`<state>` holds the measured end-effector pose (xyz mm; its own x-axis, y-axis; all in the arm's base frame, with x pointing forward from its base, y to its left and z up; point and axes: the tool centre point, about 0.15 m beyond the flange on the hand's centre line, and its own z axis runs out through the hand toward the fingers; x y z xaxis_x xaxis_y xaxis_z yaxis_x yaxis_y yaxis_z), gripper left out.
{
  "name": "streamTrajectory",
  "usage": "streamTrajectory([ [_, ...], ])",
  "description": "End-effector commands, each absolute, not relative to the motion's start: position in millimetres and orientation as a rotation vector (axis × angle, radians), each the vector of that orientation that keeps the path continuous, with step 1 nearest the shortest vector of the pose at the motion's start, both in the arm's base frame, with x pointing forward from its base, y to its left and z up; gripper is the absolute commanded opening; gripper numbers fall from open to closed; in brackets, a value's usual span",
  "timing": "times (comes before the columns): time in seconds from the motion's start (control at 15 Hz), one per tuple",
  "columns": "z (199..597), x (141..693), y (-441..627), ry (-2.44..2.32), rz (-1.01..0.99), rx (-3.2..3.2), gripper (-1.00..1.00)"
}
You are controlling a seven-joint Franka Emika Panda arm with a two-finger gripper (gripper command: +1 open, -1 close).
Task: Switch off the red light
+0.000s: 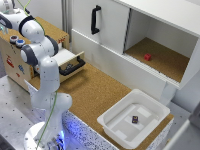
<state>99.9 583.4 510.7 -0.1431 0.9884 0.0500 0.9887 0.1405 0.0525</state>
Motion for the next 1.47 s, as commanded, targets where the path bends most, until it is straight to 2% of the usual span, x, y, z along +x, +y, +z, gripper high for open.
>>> streamTrajectory([
  [0.0,507,129,633,-2.472,0.068,-2.167,-1.00],
  [0.47,490,159,630,-2.434,0.016,-2.208,-1.00],
  [1.13,435,174,630,-2.401,0.132,-2.152,-1.00],
  [1.2,441,171,630,-2.403,0.102,-2.145,-1.00],
  [1.4,516,144,619,-2.425,-0.055,-2.160,-1.00],
])
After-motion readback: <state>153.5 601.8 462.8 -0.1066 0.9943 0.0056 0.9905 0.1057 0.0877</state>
